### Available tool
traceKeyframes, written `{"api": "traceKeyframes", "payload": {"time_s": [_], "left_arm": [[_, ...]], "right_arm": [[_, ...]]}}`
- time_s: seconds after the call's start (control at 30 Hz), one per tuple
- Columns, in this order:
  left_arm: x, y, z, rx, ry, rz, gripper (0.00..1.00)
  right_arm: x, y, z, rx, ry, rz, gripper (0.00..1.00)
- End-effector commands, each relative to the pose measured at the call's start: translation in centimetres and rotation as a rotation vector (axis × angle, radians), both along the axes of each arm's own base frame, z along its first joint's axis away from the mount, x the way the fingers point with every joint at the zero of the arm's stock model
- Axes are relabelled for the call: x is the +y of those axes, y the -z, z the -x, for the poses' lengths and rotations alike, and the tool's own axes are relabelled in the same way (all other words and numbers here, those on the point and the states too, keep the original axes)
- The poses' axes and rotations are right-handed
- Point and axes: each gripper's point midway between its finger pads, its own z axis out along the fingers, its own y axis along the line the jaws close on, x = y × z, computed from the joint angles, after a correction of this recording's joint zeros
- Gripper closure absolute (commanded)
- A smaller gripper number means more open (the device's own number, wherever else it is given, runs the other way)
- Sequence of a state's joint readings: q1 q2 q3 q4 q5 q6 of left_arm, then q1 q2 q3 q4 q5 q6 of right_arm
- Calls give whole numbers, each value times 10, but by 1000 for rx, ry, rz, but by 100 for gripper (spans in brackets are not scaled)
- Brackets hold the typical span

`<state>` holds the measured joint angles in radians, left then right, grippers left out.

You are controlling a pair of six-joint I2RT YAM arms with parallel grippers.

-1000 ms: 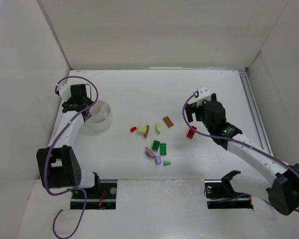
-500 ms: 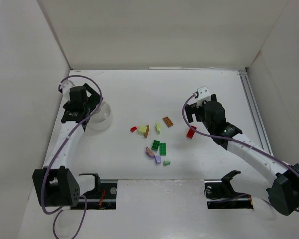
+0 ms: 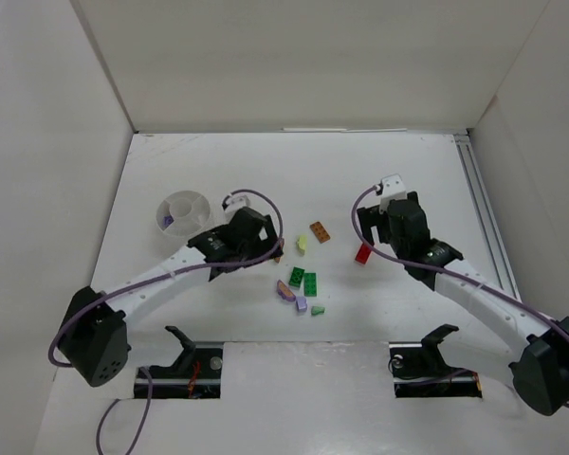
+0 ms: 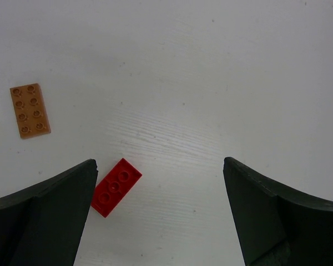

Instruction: Sort the legos into containers by color

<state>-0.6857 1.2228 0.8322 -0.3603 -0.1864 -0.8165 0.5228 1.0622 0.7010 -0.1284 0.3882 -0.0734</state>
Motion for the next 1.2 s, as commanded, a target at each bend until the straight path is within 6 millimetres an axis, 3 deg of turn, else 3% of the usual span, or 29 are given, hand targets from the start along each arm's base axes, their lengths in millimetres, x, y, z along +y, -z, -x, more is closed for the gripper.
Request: {"api": "traceKeyframes", "payload": {"time_s": [0.0,0.13,0.2,0.23,0.37,0.43,0.67,0.83,0.93,1.13,1.17], "left_arm": [[-13,30,38,133,-8,-37,5],[-25,53,60,221,-61,-144,9],[-32,56,61,227,-91,-157,12],[-31,66,62,256,-114,-185,14],[-35,74,65,287,-186,-198,18],[-38,76,66,283,-187,-186,18],[-51,77,66,285,-158,-117,33],[-55,88,69,310,-138,-156,53],[-61,83,68,300,-119,-146,64],[-57,78,66,276,-119,-155,85],[-55,72,64,263,-126,-163,92]], "right_arm": [[-16,7,8,13,114,-44,0],[-30,23,21,54,206,-68,0],[-37,32,28,65,228,-55,0],[-40,28,30,57,240,-64,0],[-45,28,39,34,239,-81,0],[-46,25,40,15,239,-101,0],[-46,19,42,-19,229,-131,0],[-45,21,42,-12,230,-126,0],[-45,23,41,-4,230,-120,0],[-46,25,43,3,231,-115,0],[-46,25,43,3,231,-115,0]]}}
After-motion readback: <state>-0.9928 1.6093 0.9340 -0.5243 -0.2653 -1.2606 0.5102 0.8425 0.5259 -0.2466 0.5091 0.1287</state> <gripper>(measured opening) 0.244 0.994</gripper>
